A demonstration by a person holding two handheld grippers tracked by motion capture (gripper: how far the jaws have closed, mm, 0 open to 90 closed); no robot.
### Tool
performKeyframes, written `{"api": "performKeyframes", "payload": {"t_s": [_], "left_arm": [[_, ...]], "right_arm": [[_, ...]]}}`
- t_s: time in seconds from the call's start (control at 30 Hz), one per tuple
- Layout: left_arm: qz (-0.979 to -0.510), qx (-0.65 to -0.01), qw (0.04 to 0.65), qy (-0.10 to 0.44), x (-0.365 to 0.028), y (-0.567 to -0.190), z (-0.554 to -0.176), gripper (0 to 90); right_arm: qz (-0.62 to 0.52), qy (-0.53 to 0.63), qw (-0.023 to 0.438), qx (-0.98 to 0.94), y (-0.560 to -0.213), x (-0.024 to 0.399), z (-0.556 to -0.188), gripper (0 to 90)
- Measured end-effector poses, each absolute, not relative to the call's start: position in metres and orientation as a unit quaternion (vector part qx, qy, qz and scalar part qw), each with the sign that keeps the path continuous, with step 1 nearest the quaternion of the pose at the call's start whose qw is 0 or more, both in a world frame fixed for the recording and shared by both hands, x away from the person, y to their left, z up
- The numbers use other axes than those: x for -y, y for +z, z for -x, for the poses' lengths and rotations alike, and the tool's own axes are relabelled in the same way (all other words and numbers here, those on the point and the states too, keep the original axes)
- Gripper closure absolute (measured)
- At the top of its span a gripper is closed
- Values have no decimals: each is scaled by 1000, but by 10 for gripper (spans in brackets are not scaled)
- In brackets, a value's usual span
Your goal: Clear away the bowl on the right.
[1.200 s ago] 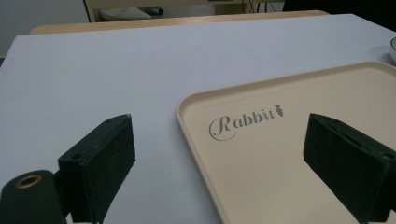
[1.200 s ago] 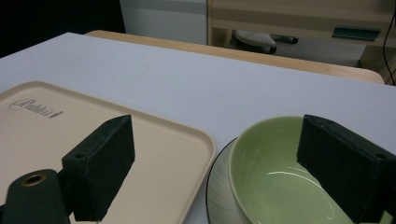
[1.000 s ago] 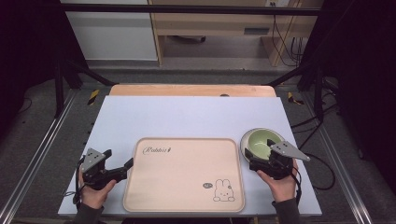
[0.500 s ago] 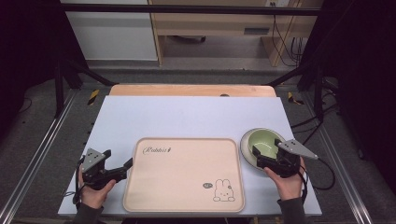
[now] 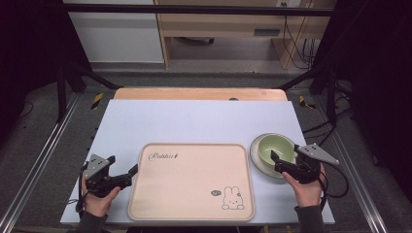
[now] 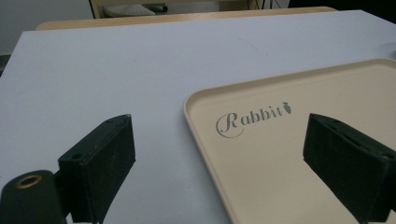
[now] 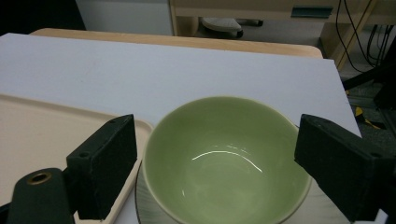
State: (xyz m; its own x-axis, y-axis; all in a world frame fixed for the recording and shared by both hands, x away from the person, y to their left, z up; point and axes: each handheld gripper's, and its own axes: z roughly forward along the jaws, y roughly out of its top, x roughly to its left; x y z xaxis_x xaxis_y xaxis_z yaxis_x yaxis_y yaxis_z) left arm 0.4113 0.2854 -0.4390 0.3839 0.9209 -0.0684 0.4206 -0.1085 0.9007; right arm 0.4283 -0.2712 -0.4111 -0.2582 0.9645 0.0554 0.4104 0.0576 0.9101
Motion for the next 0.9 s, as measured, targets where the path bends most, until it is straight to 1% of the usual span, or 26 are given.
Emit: {"api": "performKeyframes", "payload": {"t_s": [0.57, 0.9], "left_arm": [[-694, -482, 460, 273, -286, -439, -411, 90], [-696, -481, 458, 272, -285, -440, -411, 90]], "right_arm": [[-544, 429, 312, -650, -413, 283, -431, 135], [-554, 420, 308, -649, -415, 289, -435, 153]]}}
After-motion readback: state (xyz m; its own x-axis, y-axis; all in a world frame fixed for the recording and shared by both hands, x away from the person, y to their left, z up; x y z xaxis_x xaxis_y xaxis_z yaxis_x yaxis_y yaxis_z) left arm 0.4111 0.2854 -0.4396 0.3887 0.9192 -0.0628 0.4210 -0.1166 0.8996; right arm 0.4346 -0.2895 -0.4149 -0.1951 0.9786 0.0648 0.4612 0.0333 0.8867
